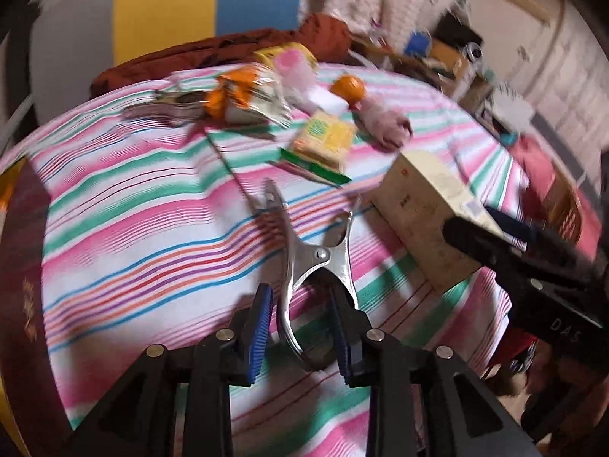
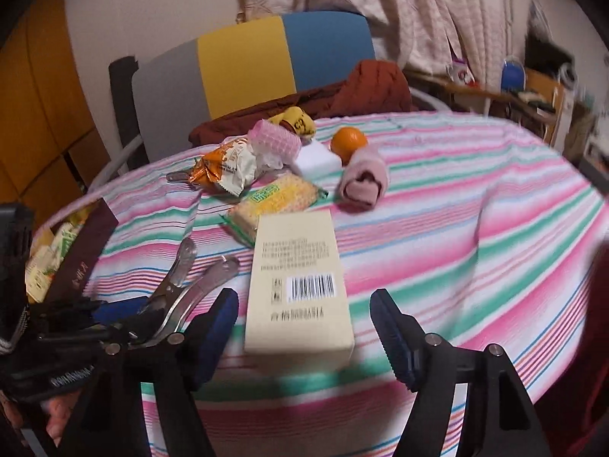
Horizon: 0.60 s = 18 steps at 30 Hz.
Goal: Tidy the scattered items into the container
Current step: 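Lift the cream box and metal clip and carry both to the gold tray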
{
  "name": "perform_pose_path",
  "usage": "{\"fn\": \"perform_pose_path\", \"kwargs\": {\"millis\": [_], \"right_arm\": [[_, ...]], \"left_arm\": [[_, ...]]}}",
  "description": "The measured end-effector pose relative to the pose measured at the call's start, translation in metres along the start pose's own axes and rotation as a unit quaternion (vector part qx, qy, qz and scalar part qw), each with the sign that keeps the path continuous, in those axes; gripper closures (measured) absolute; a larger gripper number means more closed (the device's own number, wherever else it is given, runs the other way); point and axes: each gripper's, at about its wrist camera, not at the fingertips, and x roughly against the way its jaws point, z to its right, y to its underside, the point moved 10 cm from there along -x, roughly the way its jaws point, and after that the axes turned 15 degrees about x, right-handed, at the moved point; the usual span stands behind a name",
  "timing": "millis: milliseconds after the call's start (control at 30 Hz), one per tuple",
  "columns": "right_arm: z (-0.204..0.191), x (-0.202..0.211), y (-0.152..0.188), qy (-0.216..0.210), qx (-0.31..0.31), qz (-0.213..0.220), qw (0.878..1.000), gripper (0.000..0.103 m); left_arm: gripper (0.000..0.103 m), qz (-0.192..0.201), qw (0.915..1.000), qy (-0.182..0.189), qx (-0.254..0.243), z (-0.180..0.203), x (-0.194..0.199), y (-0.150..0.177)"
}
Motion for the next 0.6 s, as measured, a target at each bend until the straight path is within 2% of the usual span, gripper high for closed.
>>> {"fn": "perform_pose_path", "kwargs": {"millis": [67, 133, 233, 333, 400, 500, 533, 600], "right_arm": [[-0.003, -0.007, -0.003, 0.001, 0.024, -0.008, 1.000, 0.038], [-0.006, -0.015, -0.001, -0.001, 0.036, -0.022, 0.999, 0.052], [-0.006, -0.018, 0.003, -0.007, 0.026, -0.024, 0.999, 0.052], [-0.003, -0.019, 0.005, -0.016, 0.013, -0.023, 1.000, 0.052], [-0.003, -0.020, 0.005, -0.020, 0.006, -0.023, 1.000, 0.052], [0.001, -0.019, 0.005, -0.004, 0.010, -0.029, 1.000, 0.053], [0.005, -0.018, 0.005, 0.005, 0.012, -0.032, 0.999, 0.053], [0.011, -0.017, 0.006, 0.014, 0.011, -0.036, 0.999, 0.053]], "left_arm": [[0.071, 0.003, 0.9999, -0.003, -0.010, 0.005, -0.004, -0.005], [0.071, -0.003, 0.9999, -0.008, -0.010, 0.006, -0.006, -0.008], [0.071, -0.011, 0.9999, 0.003, 0.006, 0.004, -0.005, -0.009], [0.064, -0.024, 0.9982, 0.025, 0.048, -0.002, -0.001, -0.008], [0.063, -0.015, 0.9968, 0.040, 0.067, 0.000, 0.005, -0.010], [0.055, 0.004, 0.9969, 0.049, 0.062, 0.008, 0.014, -0.016], [0.052, 0.007, 0.9974, 0.046, 0.054, 0.012, 0.013, -0.017], [0.051, -0.001, 0.9988, 0.031, 0.038, 0.019, 0.005, -0.019]]}}
